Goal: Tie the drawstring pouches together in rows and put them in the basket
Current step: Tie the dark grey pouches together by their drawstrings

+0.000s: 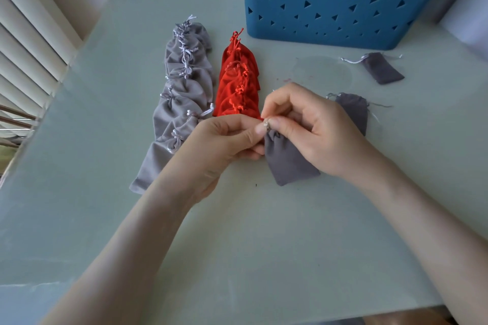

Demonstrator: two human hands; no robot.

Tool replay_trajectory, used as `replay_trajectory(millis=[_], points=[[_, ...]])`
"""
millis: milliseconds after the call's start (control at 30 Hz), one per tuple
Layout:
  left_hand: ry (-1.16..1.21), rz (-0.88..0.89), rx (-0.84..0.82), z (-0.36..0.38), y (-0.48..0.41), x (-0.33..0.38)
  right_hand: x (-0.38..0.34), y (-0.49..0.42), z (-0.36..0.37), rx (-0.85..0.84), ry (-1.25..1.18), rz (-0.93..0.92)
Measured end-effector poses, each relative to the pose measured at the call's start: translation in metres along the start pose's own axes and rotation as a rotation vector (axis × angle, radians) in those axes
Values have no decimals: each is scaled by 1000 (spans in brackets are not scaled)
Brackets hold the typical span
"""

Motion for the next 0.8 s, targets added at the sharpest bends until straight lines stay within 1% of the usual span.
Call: replay_trajectory(millis=[100, 267, 400, 533, 667, 800], points=[[-30, 46, 34, -1, 0, 7, 2, 0, -2, 17, 31, 0], [-166, 127, 51, -2, 0, 11, 4, 1, -3, 20, -30, 36], [-243, 177, 0, -2, 1, 15, 1, 2, 0, -30, 26, -2], [-175, 174, -82, 1, 2, 18, -1, 2, 1, -29, 58, -62], [-154, 158, -87, 5, 3, 16, 5, 1, 6, -31, -2, 22], [-166, 161, -86, 3, 2, 15, 6, 2, 10, -27, -60, 62]])
Point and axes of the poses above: each hand's wrist, its own y-axis away from the middle knuckle, its own z-axis out of the palm, x = y × z, the point moved 7 cm from there along -y, towards the middle knuckle, and after that the axes turned 7 degrees about y, right-handed, at the moved point
